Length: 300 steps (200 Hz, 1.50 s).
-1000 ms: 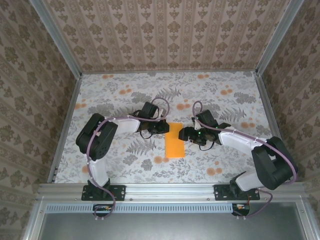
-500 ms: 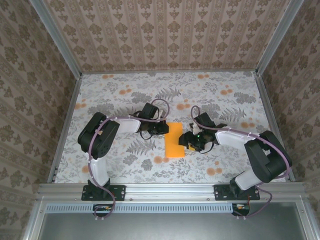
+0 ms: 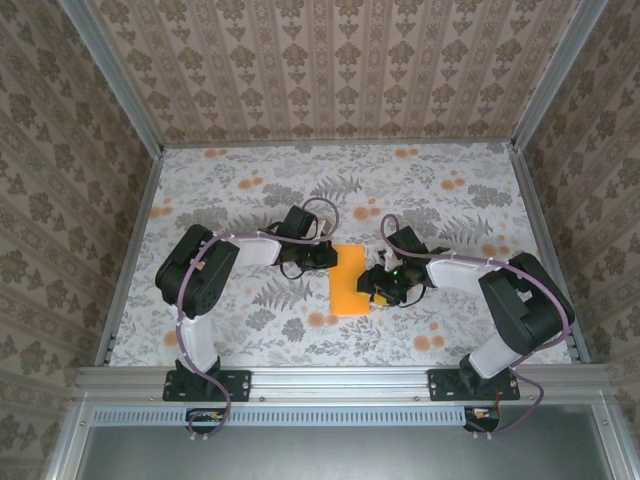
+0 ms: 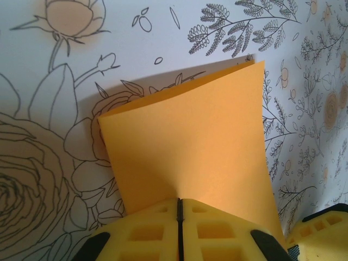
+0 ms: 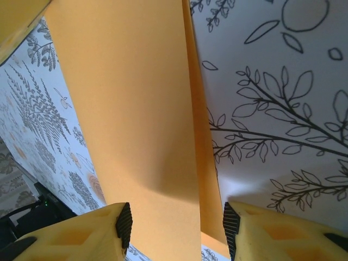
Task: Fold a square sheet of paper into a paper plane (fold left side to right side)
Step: Fold the triangle a second time at the center of the table.
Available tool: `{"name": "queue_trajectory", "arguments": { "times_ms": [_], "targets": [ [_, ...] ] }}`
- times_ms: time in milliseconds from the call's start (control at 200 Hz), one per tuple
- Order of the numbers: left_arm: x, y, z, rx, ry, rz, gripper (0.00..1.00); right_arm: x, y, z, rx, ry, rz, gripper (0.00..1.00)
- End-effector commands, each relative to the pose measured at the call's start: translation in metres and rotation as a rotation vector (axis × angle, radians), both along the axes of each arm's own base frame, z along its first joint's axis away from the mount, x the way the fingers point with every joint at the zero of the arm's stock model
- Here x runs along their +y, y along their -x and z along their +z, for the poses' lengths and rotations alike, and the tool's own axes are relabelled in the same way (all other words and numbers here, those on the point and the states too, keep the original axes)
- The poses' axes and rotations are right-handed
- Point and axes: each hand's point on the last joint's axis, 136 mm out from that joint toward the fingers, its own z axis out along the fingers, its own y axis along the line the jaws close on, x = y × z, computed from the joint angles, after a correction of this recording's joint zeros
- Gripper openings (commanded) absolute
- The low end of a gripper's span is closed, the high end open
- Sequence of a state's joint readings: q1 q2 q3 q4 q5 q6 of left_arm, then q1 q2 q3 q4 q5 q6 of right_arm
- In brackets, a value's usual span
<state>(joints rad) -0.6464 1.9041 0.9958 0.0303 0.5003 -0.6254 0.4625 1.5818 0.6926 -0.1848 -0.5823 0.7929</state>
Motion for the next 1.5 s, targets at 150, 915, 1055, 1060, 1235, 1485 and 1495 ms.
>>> {"name": "queue_trajectory", "arguments": {
  "times_ms": [150,915,1055,1060,1235,1485,1495],
  "targets": [
    [0.006,0.005,-0.01,0.027,-0.017,0.011,0.09,0.014,-0.011,0.01,-0.043,-0.052,0.002,0.42],
    [0.018,0.108,0.113,-0.57,-0.07,-0.334,0.67,0.022,-0.059,0.029,-0.039,-0.124,-0.102,0.32],
    [0.008,0.137,0.101,-0.608,-0.141,-0.42,0.7,0.023,-0.065,0.026,-0.035,-0.116,-0.106,0.31],
    [0.008,0.138,0.1,-0.608,-0.144,-0.423,0.7,0.023,-0.065,0.026,-0.035,-0.115,-0.105,0.31],
    [-0.01,0.155,0.076,-0.635,-0.297,-0.535,0.72,0.022,-0.07,0.021,-0.033,-0.106,-0.111,0.31],
    [-0.034,0.154,0.044,-0.679,-0.481,-0.643,0.81,0.022,-0.079,0.021,-0.037,-0.103,-0.129,0.3],
    [-0.035,0.154,0.043,-0.68,-0.486,-0.646,0.81,0.022,-0.079,0.021,-0.037,-0.103,-0.129,0.3]
  ]
}}
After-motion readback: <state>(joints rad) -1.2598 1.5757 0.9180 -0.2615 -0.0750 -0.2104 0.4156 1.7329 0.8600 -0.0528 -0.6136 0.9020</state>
